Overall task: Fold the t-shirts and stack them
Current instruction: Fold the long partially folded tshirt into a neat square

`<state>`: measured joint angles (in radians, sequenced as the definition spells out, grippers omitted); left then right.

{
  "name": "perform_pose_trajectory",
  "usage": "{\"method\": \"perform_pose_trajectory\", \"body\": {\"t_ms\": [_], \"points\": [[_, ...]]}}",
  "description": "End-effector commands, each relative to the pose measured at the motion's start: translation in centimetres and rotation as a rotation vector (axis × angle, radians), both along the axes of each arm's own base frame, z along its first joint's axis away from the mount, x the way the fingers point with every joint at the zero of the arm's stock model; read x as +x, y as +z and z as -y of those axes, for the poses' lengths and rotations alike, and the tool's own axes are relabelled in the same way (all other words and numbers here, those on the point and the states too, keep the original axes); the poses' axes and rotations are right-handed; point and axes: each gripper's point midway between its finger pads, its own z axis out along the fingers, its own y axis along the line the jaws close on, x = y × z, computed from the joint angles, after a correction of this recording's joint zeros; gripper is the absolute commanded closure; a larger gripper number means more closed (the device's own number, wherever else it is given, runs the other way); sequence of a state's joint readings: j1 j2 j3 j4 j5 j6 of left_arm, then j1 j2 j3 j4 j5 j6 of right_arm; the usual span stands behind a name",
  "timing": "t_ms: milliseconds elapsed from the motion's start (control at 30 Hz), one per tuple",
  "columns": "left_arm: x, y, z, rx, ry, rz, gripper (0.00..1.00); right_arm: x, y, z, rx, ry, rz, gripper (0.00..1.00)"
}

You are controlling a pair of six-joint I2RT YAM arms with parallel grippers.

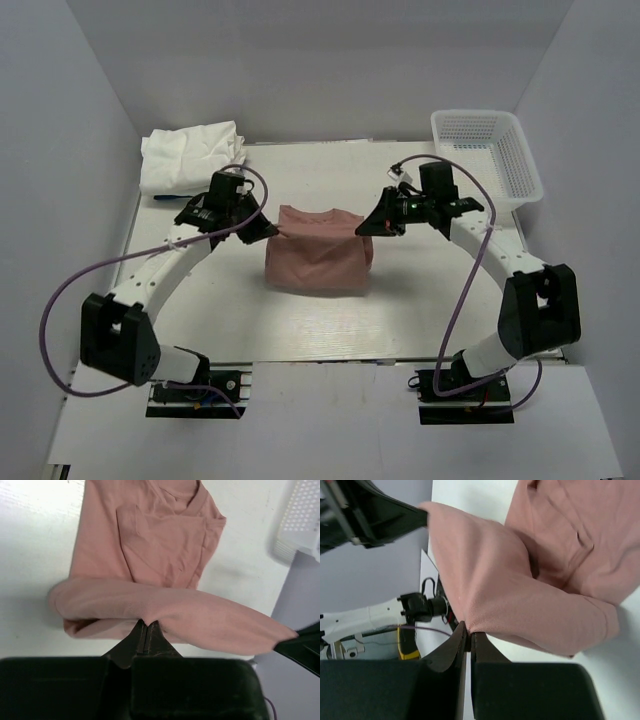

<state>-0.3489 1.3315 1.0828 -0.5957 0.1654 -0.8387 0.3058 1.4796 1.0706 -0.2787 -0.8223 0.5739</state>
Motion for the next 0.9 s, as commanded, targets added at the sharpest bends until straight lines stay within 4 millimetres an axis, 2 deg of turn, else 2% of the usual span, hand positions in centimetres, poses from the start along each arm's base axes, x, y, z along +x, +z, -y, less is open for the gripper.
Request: {"method": "perform_pose_trajectory", "body": {"t_ms": [0, 33, 67, 133, 233, 267, 300, 333, 367, 400, 433, 533, 567, 600, 633, 667, 700, 733, 767, 800, 833, 867], "points": [[2.8, 0.5, -0.2, 0.03, 0.014, 0.047, 1.0, 3.3, 2.6, -0.4, 0.045, -0.02, 0.093, 1.0], [3.7, 1.0, -0.1, 0.03, 0.021, 0.066, 1.0, 4.0, 2.5, -0.7, 0.048, -0.017, 0.092, 1.0], [4.5, 0.5, -0.6, 0.046, 0.034, 0.059, 1.0, 4.5, 1.8, -0.6, 0.044, -0.023, 0.072, 1.0], [6.0, 1.3, -1.1, 0.063, 0.069, 0.086, 1.0, 5.7, 1.8, -0.8, 0.052, -0.022, 0.08, 1.0], [8.0, 0.9, -1.7, 0.079, 0.091, 0.086, 1.0, 7.2, 1.3, -1.0, 0.056, -0.026, 0.068, 1.0], [8.6, 0.7, -2.1, 0.081, 0.103, 0.08, 1.0, 8.3, 0.7, -1.0, 0.052, -0.032, 0.059, 1.0], [9.3, -0.3, -1.9, 0.089, 0.102, 0.059, 1.0, 8.9, 0.5, -1.2, 0.05, -0.034, 0.068, 1.0], [10.1, -0.8, -2.3, 0.091, 0.115, 0.053, 1.0, 9.6, -0.6, -1.0, 0.04, -0.046, 0.044, 1.0], [10.5, -1.4, -2.2, 0.095, 0.115, 0.039, 1.0, 11.1, -0.4, -1.0, 0.046, -0.055, 0.049, 1.0], [11.5, -1.3, -2.2, 0.081, 0.117, 0.048, 1.0, 11.7, -0.6, -1.0, 0.045, -0.061, 0.048, 1.0], [12.3, -3.3, -2.6, 0.094, 0.127, 0.007, 1.0, 12.9, -1.1, -1.0, 0.046, -0.075, 0.029, 1.0], [15.2, -3.8, -2.4, 0.09, 0.138, 0.023, 1.0, 15.9, -2.8, -1.3, 0.05, -0.098, 0.008, 1.0], [15.8, -6.3, -2.8, 0.107, 0.146, -0.033, 1.0, 17.2, -3.7, -1.2, 0.044, -0.113, 0.003, 1.0], [17.3, -5.5, -3.1, 0.113, 0.156, -0.01, 1.0, 18.4, -3.0, -1.4, 0.048, -0.119, 0.029, 0.94], [17.9, -6.0, -3.0, 0.117, 0.155, -0.023, 1.0, 19.1, -5.5, -1.4, 0.025, -0.13, -0.017, 0.81], [19.1, -5.1, -2.7, 0.11, 0.156, 0.0, 0.98, 20.3, -5.0, -1.5, 0.021, -0.142, 0.019, 0.75], [19.6, -6.7, -3.1, 0.118, 0.152, -0.032, 0.79, 21.6, -4.0, -1.5, 0.011, -0.153, 0.072, 0.62], [19.9, -6.5, -2.6, 0.103, 0.127, -0.026, 0.63, 22.0, -6.5, -1.0, -0.06, -0.188, 0.015, 0.35], [20.8, -5.5, -2.2, 0.092, 0.114, 0.011, 0.48, 22.8, -6.3, -0.6, -0.095, -0.191, 0.058, 0.1], [21.2, -4.7, -2.1, 0.092, 0.096, 0.033, 0.08, 25.0, -4.3, -0.1, -0.133, -0.237, 0.144, 0.1], [21.3, -4.6, -1.9, 0.093, 0.079, 0.037, 0.0, 24.7, -4.5, 0.1, -0.153, -0.237, 0.123, 0.1], [21.4, -4.3, -1.9, 0.092, 0.079, 0.04, 0.0, 24.6, -4.0, 0.2, -0.163, -0.227, 0.142, 0.1]]}}
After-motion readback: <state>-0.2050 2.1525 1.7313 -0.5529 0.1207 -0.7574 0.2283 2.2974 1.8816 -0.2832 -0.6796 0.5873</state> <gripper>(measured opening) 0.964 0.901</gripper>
